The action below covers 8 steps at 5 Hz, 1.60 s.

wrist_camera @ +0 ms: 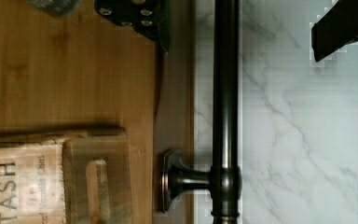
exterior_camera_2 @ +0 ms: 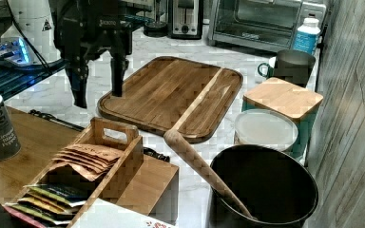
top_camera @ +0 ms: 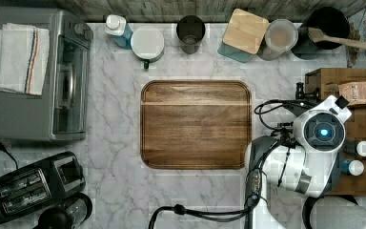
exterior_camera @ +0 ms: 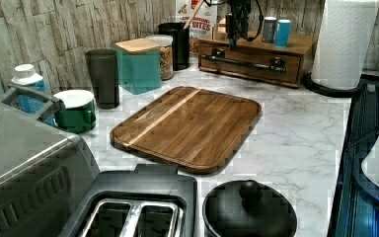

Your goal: Open the drawer.

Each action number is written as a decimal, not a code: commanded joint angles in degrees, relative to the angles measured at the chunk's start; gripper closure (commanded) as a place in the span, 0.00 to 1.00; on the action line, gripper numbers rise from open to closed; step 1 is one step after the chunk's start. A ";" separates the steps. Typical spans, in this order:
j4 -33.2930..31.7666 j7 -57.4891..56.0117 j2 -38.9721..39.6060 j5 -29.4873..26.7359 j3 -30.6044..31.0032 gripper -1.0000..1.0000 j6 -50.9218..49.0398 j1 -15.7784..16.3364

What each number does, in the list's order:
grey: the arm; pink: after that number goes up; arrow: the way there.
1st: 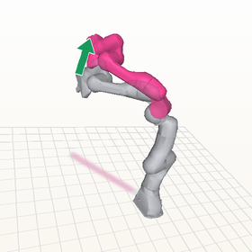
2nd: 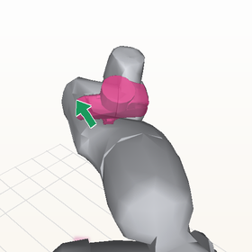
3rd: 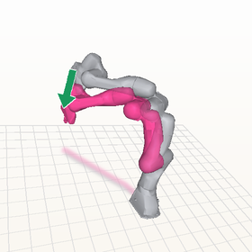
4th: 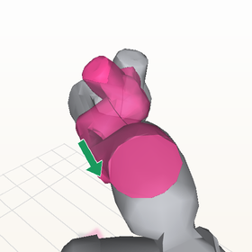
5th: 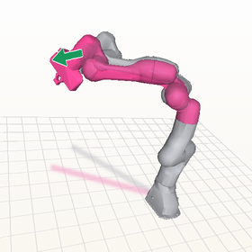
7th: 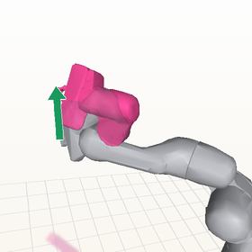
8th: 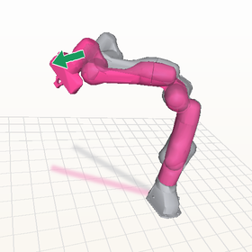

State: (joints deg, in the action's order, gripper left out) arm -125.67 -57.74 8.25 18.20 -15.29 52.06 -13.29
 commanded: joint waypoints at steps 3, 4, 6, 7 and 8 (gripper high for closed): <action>0.25 0.84 3.42 -3.24 -2.34 0.00 3.93 -1.38; -0.68 -0.48 4.76 -6.03 -1.68 0.00 6.21 -2.61; -2.82 -4.11 7.23 -11.91 0.18 0.00 11.85 -4.39; -3.93 -2.81 6.93 -12.35 0.83 0.00 12.08 -4.00; -5.03 -2.41 7.32 -11.25 0.45 0.00 13.99 -3.43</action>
State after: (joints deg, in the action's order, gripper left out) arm -130.15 -57.80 17.09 6.35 -15.01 65.63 -16.09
